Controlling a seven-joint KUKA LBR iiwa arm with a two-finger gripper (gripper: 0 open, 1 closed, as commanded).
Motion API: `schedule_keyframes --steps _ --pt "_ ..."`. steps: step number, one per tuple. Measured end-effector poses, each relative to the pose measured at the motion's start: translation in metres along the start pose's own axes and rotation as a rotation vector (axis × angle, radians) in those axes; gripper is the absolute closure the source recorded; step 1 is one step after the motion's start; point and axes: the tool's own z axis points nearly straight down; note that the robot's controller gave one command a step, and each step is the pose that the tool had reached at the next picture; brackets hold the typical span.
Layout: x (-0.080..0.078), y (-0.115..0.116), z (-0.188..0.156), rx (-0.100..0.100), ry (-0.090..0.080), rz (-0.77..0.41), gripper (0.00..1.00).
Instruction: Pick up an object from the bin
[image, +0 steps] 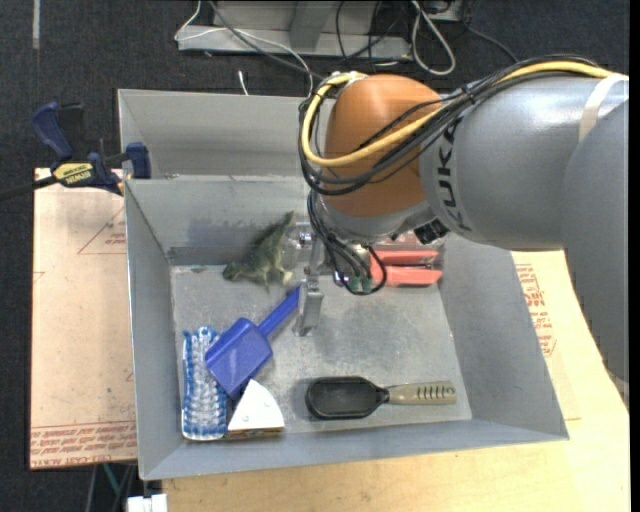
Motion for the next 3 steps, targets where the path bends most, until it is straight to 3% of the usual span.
schedule_keyframes --steps 1,2,3 --pt "0.0 0.0 0.0 0.0 0.0 0.0 0.0" --pt "-0.001 0.015 0.069 -0.001 0.004 0.042 0.0" --pt "0.016 0.012 0.052 -0.003 -0.013 0.018 0.0"
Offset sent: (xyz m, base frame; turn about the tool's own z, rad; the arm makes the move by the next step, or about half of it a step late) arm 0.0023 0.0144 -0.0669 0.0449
